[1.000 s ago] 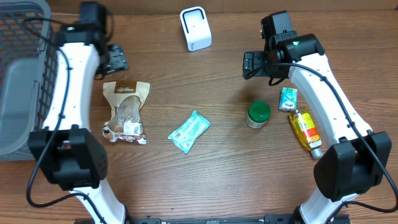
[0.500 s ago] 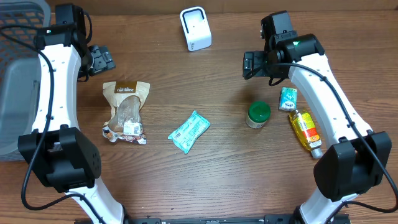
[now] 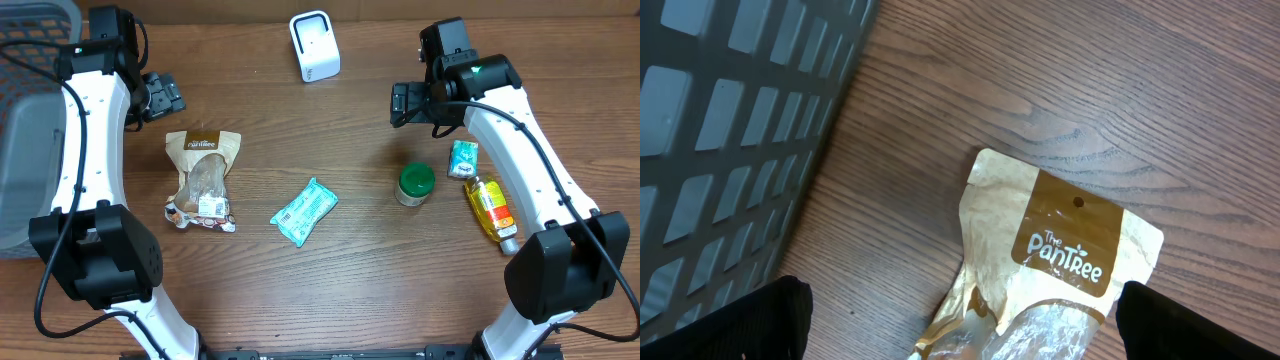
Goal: Scan the item barcode
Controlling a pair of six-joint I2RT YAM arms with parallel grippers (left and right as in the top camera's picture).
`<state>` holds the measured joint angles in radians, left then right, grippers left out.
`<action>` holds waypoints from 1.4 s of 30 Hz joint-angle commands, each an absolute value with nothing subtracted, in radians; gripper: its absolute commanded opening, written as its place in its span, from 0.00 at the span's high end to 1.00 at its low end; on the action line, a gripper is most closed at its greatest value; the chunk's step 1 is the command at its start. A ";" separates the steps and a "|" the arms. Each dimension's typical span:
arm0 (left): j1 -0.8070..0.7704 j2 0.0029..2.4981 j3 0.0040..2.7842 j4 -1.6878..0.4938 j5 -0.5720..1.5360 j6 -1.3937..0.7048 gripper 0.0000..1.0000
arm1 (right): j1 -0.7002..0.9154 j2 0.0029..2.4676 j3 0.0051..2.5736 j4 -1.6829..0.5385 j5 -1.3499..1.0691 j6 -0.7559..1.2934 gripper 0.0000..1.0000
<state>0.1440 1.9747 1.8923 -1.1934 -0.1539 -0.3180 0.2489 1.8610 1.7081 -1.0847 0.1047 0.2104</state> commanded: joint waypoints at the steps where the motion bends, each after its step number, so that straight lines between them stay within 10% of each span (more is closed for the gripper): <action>1: 0.137 1.958 1.899 -1.197 -0.157 -0.321 0.01 | 0.245 1.847 1.719 -1.079 0.112 0.220 0.00; 25: 0.137 1.958 1.899 -1.197 -0.157 -0.321 0.01 | 0.245 1.847 1.719 -1.024 0.099 0.220 0.00; 36: 0.137 1.958 1.899 -1.197 -0.157 -0.321 0.01 | 0.250 1.847 1.719 -0.975 -0.361 0.261 0.00; 42: 0.137 1.958 1.899 -1.197 -0.157 -0.321 0.00 | 0.362 1.847 1.684 -1.043 -0.397 0.262 0.51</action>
